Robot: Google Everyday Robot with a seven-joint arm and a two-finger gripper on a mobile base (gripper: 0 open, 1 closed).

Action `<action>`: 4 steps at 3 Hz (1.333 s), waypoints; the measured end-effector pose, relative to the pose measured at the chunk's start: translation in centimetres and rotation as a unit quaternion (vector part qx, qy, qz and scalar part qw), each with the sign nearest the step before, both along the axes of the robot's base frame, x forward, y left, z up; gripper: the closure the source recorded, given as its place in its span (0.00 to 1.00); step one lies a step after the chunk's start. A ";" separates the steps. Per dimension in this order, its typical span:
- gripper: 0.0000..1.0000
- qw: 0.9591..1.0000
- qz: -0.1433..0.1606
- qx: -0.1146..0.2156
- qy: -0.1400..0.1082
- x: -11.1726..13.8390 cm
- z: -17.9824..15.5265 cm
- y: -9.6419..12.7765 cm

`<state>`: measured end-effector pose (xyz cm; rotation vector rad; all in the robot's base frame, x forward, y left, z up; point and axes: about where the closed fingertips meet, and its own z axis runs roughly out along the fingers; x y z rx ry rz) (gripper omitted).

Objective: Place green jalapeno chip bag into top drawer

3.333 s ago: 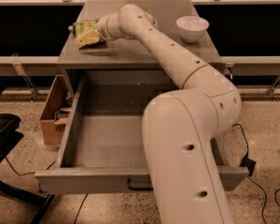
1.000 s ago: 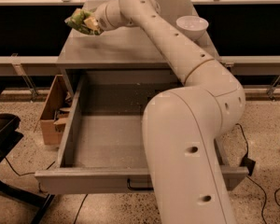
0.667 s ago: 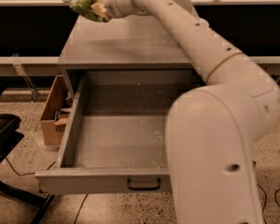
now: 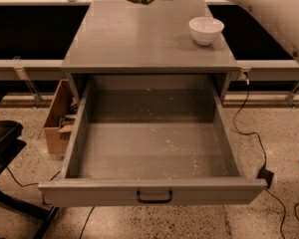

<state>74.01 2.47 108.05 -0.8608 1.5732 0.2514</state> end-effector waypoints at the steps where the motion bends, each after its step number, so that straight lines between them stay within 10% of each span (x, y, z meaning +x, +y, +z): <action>1: 1.00 0.998 0.001 -0.026 0.049 -6.9 -2.9 -2.7; 4: 1.00 0.971 0.007 0.019 0.240 -16.9 -19.2 -7.6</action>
Offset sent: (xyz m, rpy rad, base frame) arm -0.1859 -0.0840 -0.1529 -0.0761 0.4584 -0.0003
